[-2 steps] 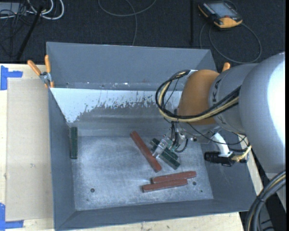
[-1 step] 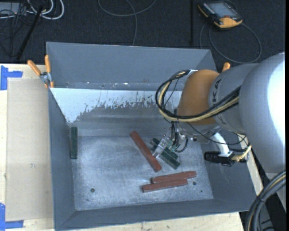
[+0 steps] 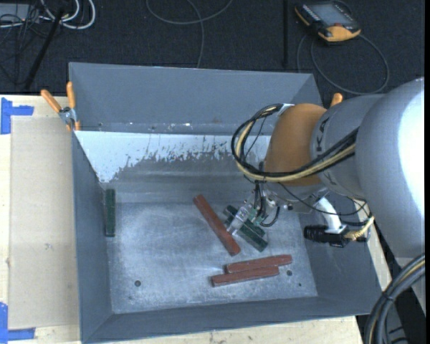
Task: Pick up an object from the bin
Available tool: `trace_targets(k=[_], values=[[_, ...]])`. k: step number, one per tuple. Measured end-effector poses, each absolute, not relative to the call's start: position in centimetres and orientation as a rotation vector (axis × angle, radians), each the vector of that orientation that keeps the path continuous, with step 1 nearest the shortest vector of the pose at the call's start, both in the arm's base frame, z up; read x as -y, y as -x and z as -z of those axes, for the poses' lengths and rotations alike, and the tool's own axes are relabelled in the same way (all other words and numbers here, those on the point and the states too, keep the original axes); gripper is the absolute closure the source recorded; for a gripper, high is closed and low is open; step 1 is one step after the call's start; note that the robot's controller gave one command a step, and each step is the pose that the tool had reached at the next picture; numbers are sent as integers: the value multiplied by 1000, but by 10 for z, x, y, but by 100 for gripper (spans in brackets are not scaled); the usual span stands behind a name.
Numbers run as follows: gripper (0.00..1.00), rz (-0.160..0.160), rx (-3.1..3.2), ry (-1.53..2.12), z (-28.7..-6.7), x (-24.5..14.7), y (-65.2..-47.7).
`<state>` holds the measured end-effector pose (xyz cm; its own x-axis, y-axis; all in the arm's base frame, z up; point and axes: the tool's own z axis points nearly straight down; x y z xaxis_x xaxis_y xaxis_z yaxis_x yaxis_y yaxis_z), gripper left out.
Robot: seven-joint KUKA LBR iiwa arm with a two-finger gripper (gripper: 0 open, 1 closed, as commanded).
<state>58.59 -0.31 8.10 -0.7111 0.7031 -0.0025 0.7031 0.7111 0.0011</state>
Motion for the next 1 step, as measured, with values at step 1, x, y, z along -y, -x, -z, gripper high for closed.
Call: trace_targets(k=[1], values=[[100,2,-2905,-1194,-83,3,-584]])
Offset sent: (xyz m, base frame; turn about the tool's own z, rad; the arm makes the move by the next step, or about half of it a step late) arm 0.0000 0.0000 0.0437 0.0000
